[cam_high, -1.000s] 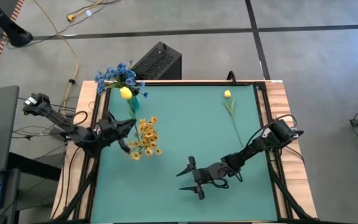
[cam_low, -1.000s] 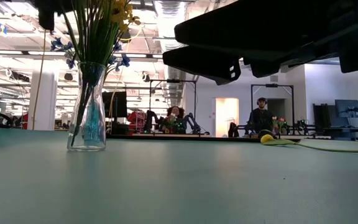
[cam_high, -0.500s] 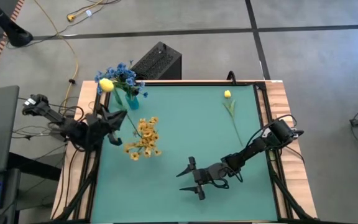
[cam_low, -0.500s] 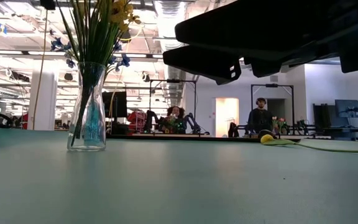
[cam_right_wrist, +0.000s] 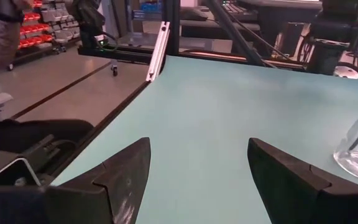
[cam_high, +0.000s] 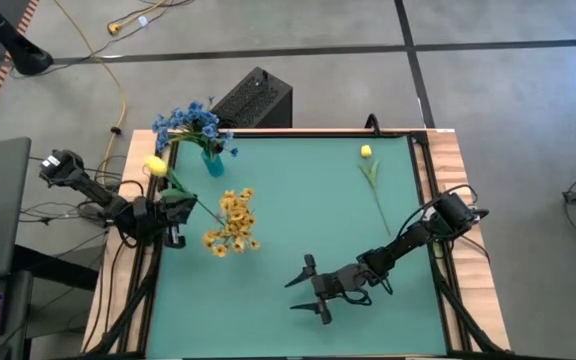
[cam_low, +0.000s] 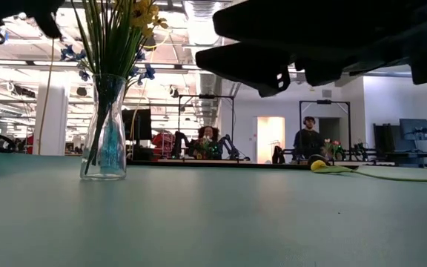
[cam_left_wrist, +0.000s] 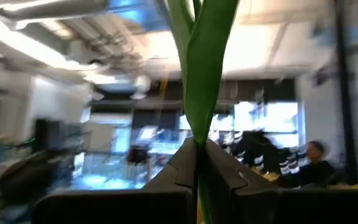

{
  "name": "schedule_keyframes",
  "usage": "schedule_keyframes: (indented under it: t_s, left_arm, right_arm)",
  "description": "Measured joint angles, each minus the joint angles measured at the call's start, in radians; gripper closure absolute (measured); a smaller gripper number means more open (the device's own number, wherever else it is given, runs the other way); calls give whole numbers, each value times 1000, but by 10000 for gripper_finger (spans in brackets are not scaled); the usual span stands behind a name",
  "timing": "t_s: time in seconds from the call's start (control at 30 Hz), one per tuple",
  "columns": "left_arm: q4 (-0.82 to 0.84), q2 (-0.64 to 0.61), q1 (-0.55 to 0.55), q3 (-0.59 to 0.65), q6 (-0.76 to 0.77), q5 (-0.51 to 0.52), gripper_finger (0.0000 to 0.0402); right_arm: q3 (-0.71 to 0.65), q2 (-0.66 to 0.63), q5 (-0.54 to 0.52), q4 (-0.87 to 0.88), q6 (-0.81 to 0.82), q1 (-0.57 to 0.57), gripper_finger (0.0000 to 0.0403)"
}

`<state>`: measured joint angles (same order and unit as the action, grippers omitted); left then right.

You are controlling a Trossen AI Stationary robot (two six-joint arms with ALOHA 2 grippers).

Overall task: Sort flowers into vase by color
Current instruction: Put the left yellow flower into the transparent vase

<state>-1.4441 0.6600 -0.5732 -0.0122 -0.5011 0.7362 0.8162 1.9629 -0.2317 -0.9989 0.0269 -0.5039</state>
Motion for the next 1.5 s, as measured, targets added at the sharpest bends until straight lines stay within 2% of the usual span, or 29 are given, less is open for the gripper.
schedule_keyframes:
  t_s: [0.07, 0.17, 0.3, 0.43, 0.53, 0.63, 0.8, 0.97, 1.27, 1.5]
  left_arm:
    - [47, -15, -4, -6, -26, 15, 402]
    - [79, -20, -8, -18, -44, -57, 402]
    - [101, -22, -5, -47, -51, -7, 402]
    - [248, -19, 10, -111, 43, 42, 402]
    - [437, -3, 46, -179, 160, 10, 402]
    - [520, 33, 97, -210, 213, -6, 402]
    - [514, 90, 185, -210, 304, -72, 402]
    - [455, 136, 238, -210, 264, -139, 402]
    - [427, 107, 244, -210, 193, -171, 402]
    - [475, 105, 230, -188, 230, -183, 402]
  right_arm:
    - [0, 0, 0, -11, 0, 2, 107]
    - [2, 0, -1, -31, 0, 9, 107]
    - [4, 0, -1, -35, -27, 16, 107]
    - [4, -16, -1, -34, -68, 22, 107]
    - [4, -33, -1, -38, -119, 32, 107]
    - [4, -53, 0, -26, -158, 43, 107]
    - [4, -74, 17, -3, -166, 64, 107]
    - [4, -73, 28, 19, -168, 67, 107]
    - [4, -72, 28, 60, -167, 66, 107]
    - [4, -73, 27, 56, -166, 66, 107]
